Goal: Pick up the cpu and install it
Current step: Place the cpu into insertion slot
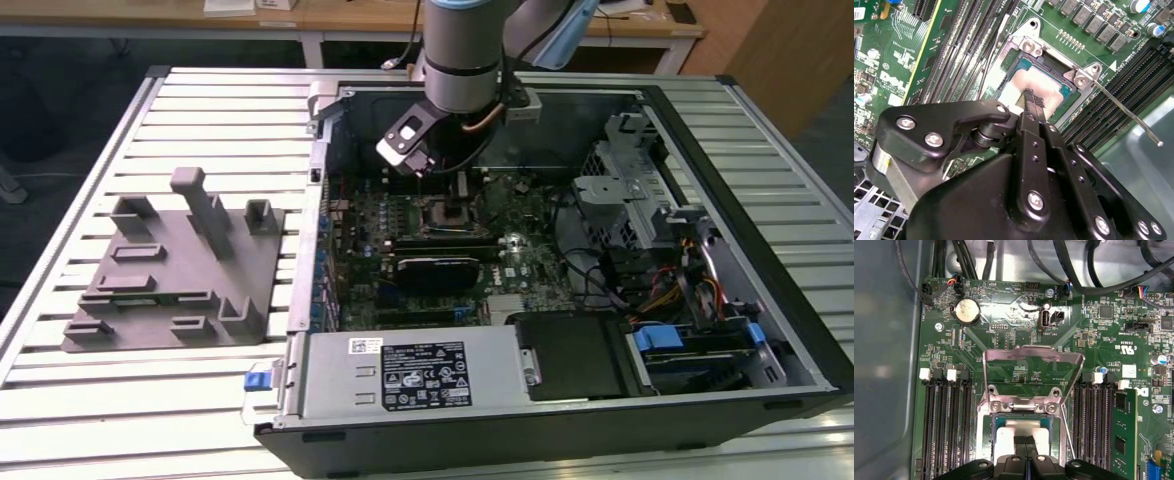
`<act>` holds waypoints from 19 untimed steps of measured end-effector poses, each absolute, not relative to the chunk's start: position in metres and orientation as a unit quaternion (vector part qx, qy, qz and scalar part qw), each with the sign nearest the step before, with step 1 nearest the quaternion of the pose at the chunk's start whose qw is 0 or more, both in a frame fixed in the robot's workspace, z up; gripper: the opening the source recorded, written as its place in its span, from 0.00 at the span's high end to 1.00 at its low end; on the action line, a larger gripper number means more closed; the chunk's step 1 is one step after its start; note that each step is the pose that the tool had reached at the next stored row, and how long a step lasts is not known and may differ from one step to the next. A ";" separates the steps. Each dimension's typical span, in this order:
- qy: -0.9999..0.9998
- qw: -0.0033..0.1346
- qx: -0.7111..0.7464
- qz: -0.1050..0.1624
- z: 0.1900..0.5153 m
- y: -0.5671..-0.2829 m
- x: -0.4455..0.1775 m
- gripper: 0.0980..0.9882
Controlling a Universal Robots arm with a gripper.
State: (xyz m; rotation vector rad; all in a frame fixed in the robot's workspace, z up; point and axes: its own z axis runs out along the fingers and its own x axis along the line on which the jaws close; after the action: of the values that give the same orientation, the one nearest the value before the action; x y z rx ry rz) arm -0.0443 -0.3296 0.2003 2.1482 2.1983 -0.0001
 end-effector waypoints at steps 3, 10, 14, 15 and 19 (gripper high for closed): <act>0.715 0.034 0.699 0.000 0.199 -0.330 -0.044 0.99; 0.715 0.034 0.699 0.000 0.198 -0.330 -0.044 0.99; 0.715 0.034 0.699 0.000 0.198 -0.330 -0.044 0.99; 0.715 0.034 0.699 0.001 0.199 -0.329 -0.044 0.99; 0.715 0.034 0.699 0.000 0.206 -0.330 -0.044 0.99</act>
State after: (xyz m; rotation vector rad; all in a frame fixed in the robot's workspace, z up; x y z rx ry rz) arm -0.0442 -0.3296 0.2059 2.1482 2.1982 0.0006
